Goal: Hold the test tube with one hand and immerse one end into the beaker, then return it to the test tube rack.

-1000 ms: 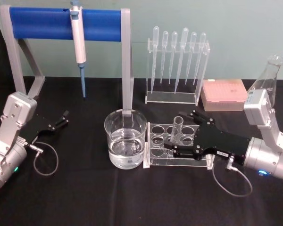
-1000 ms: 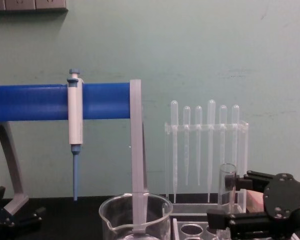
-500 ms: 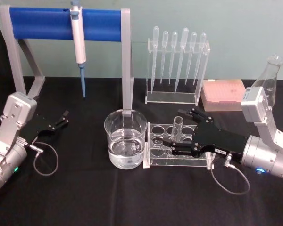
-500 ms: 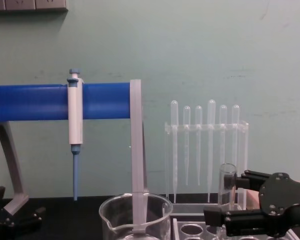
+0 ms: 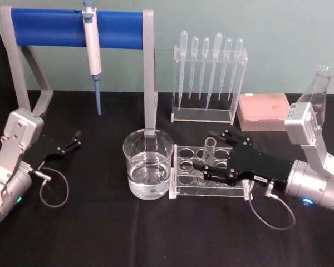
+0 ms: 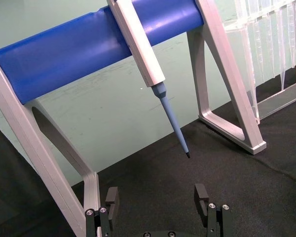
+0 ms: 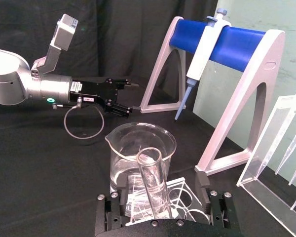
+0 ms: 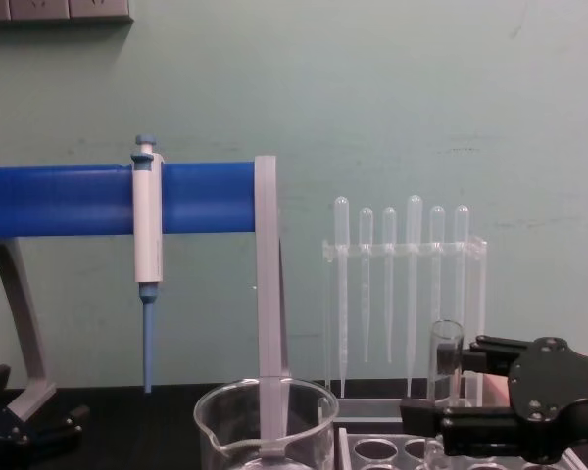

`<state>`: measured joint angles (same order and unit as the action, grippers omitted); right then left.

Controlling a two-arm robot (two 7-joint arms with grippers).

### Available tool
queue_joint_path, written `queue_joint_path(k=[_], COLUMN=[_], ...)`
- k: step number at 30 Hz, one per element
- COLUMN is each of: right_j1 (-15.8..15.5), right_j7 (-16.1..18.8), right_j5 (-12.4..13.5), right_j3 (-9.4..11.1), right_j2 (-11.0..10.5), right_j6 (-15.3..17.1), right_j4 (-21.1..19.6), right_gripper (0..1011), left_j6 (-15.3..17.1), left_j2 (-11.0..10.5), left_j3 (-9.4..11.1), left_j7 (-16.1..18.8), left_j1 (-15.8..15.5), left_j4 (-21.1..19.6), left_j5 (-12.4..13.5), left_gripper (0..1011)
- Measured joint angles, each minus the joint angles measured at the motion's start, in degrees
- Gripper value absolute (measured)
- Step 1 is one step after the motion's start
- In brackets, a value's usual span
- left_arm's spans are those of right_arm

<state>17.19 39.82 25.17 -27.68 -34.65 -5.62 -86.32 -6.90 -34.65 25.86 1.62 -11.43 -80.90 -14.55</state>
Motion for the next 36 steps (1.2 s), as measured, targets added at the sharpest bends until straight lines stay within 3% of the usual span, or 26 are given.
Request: queue_joint_path(k=[10, 19, 36], right_j1=[0.0, 0.0, 0.3], right_j7=[0.0, 0.0, 0.3], right_j5=[0.0, 0.0, 0.8], right_j3=[0.0, 0.0, 0.4], right_j2=[0.0, 0.0, -0.4], right_j6=[0.0, -0.1, 0.7], right_j4=[0.0, 0.0, -0.2], right_gripper=[592, 273, 234], left_j6=[0.0, 0.0, 0.0], left_j2=[0.0, 0.0, 0.0], left_j3=[0.0, 0.0, 0.0], left_j7=[0.0, 0.0, 0.0], left_j1=[0.0, 0.0, 0.0], left_j4=[0.0, 0.0, 0.0], left_j5=[0.0, 0.0, 0.0], left_gripper=[1000, 1000, 1000])
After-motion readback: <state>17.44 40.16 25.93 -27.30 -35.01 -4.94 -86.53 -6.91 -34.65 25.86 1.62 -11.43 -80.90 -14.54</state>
